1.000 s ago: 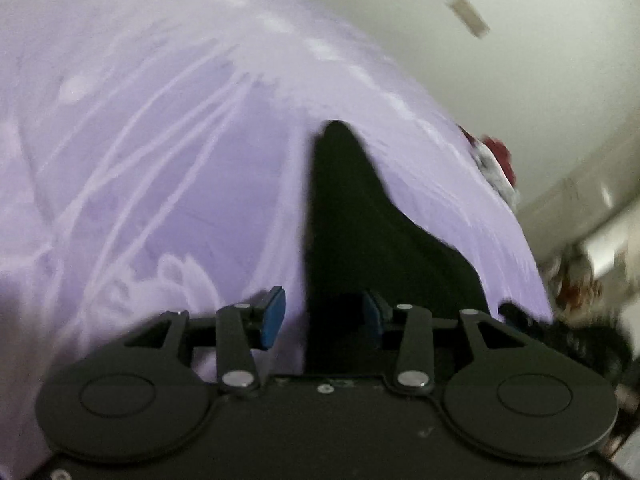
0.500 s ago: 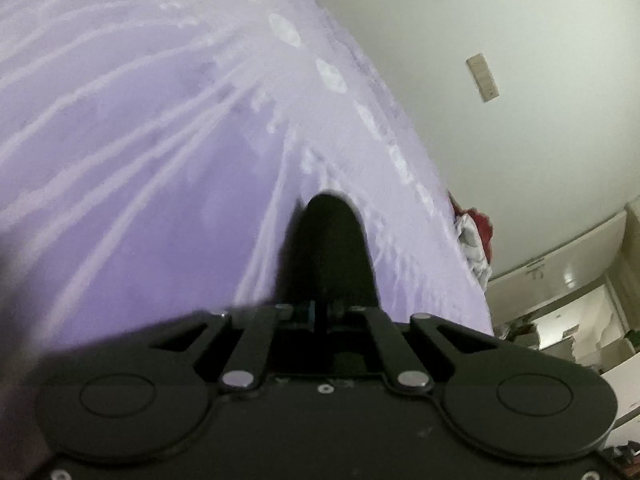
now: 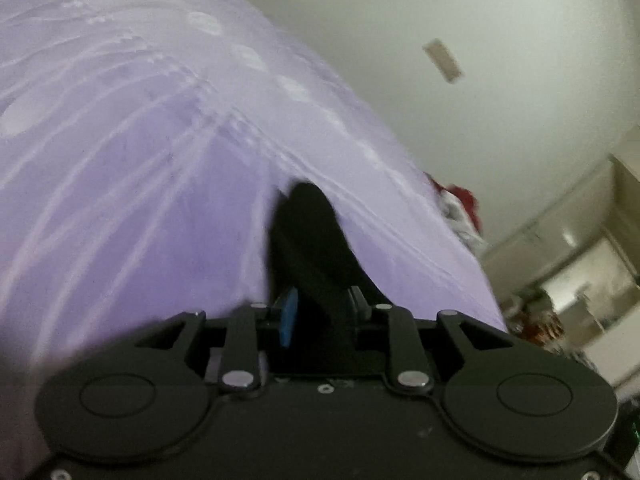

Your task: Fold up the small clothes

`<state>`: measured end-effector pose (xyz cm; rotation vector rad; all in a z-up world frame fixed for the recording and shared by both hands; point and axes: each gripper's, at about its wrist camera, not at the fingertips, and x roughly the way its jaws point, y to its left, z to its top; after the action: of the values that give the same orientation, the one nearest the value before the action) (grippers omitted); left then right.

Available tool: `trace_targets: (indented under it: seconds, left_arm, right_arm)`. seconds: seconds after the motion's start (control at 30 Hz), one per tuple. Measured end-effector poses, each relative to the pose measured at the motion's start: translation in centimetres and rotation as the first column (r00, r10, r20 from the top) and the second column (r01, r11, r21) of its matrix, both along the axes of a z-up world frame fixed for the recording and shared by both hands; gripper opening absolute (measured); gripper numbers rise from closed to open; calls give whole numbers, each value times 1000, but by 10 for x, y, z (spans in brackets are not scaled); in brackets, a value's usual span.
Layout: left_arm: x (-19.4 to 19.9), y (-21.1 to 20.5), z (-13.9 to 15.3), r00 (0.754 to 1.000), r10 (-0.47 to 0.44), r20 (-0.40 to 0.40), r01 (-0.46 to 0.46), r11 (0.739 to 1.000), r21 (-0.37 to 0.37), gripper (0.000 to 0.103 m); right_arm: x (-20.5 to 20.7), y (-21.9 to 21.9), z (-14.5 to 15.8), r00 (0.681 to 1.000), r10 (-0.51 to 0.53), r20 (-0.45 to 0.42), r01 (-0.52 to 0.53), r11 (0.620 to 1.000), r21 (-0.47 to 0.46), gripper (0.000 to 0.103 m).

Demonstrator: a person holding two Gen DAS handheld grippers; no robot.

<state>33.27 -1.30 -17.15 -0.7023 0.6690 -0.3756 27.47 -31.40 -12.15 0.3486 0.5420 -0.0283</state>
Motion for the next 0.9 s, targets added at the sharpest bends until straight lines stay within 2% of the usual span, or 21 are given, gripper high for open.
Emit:
trace_targets:
  seconds: [0.1,0.23,0.33,0.4,0.5,0.57,0.6,0.73,0.8,0.87,0.9]
  left_arm:
    - [-43,-8,-3,999,-48,-3,48,998,-31,25]
    - [-78,-13,-14,998,-57,-21,55,994,-95,27]
    - [-80,-13,-23,996,-55,-71,49,995,-85,26]
    - [-82,-13,-28,993,-52,-101,46,997,-63,20]
    - [-95,-9,-32,989,-55,-138,44,995,-87,19]
    - [-107,-7,-23,989,-57,-133,47,996,-80,21]
    - [-116,-5,-20,991,-54,-121,44,996,-84,25]
    - [-142,-2,2,998,-41,-45,35,989,-141,31]
    - [-140,-8,6,998,-51,-37,47,993,-109,34]
    - [-135,-19,2,995,-67,-75,63,996,-58,34]
    - [-132,-22,-1,992,-73,-99,70,997,-42,34]
  right_arm:
    - [-39,14,3,996,87,7,-87,996,-2,14]
    - [-73,39,-10,984,170,-45,-172,984,-41,14]
    - [-87,43,-21,984,155,-92,-162,984,-73,14]
    - [-91,39,-27,984,129,-120,-138,988,-67,14]
    - [-97,36,-29,983,121,-139,-133,988,-80,14]
    - [-103,37,-23,981,125,-146,-138,987,-81,14]
    - [-108,38,-20,982,128,-139,-140,987,-79,16]
    - [-127,44,-3,988,131,-78,-138,986,-93,21]
    - [-134,51,7,988,150,-44,-154,983,-97,26]
    - [-136,57,10,987,155,-34,-158,982,-105,34]
    - [-134,59,9,988,150,-41,-154,982,-110,34]
